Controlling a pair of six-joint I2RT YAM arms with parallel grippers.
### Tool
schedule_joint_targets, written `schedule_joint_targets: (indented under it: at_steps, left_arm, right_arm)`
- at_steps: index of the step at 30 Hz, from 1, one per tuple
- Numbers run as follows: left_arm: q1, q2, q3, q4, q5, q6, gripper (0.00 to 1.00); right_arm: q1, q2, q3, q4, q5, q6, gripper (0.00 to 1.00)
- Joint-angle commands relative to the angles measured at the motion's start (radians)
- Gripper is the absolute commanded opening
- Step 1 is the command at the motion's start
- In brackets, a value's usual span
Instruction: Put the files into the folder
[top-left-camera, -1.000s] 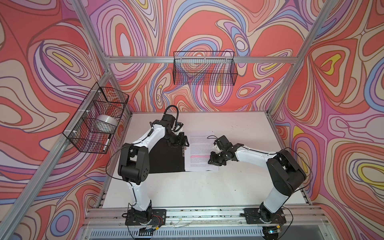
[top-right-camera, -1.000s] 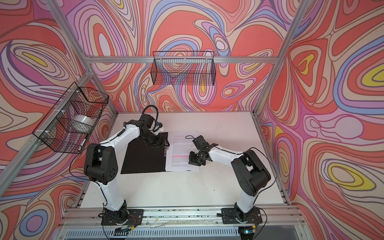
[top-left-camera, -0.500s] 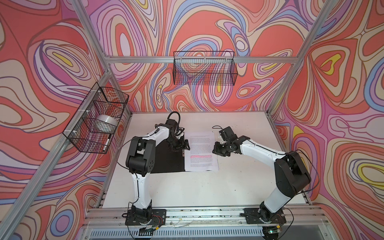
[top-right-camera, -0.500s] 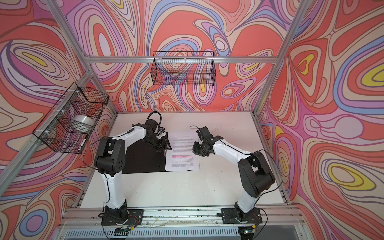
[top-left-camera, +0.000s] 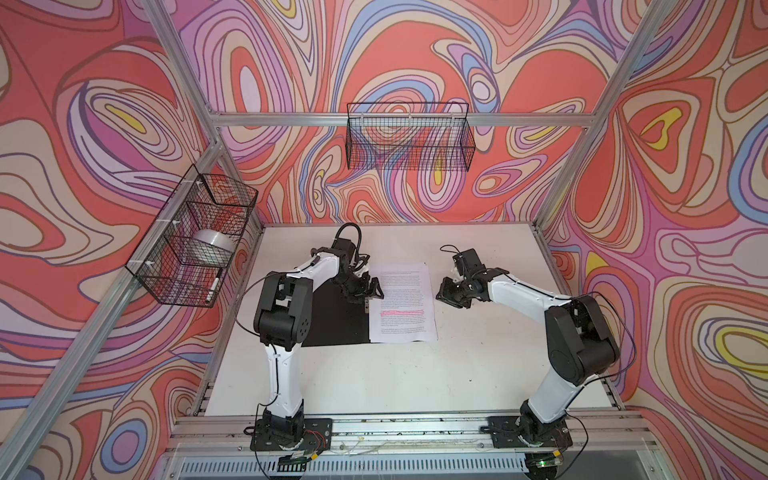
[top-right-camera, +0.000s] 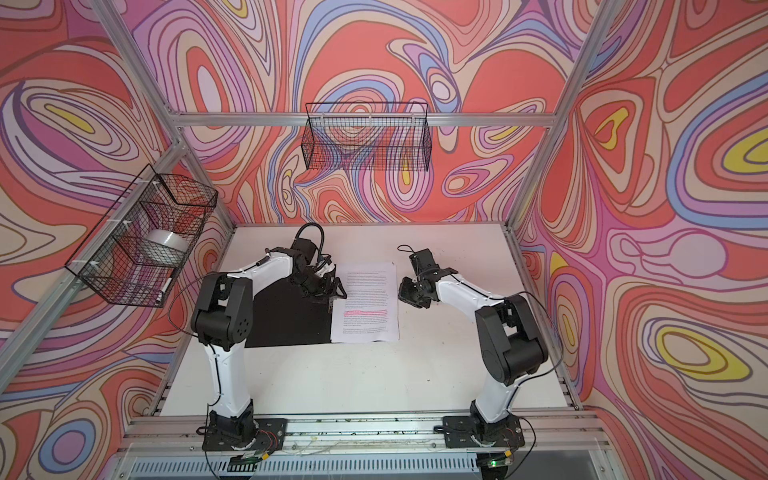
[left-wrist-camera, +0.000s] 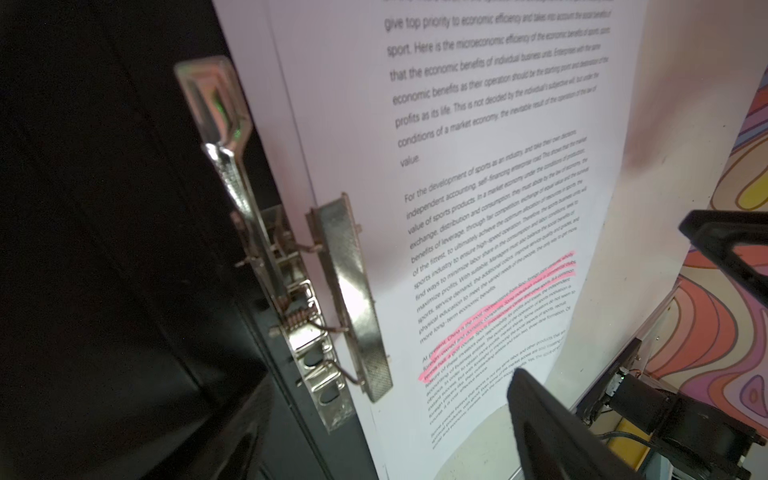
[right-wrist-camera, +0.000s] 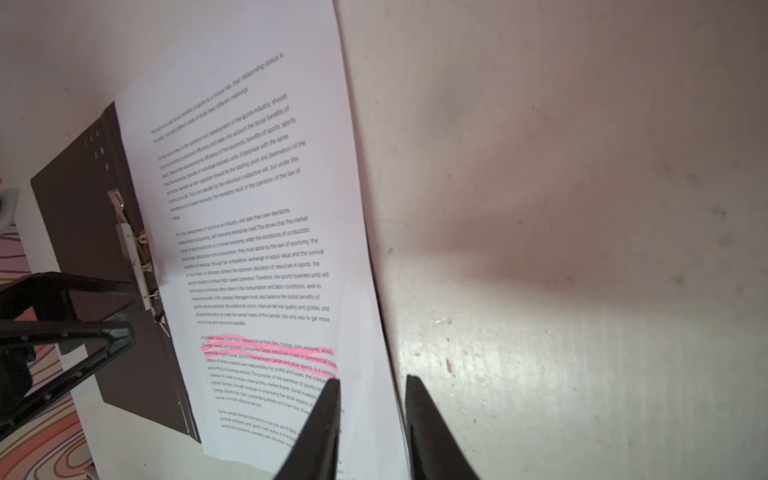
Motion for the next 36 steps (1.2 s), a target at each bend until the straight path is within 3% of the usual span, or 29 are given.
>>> schedule_joint_targets:
  at_steps: [1,14,29,36]
  left_arm:
    - [-0.018,0.026,0.006,-0.003,0.029,-0.004,0.89]
    - [-0.056,0.038,0.031,-0.032,0.064,0.002,0.89]
    - [-0.09,-0.006,-0.018,-0.018,0.117,-0.074,0.89]
    - [-0.098,-0.007,-0.029,-0.014,0.107,-0.062,0.89]
  right_arm:
    - [-0.018,0.038,-0.005,0.04,-0.025,-0.024,0.28]
    - [-0.047,0.069,-0.014,0.051,-0.069,-0.072,0.22]
    - [-0.051,0.061,-0.022,-0.032,0.028,-0.108,0.25]
    - [-0.051,0.071,-0.033,-0.005,-0.01,-0.109,0.26]
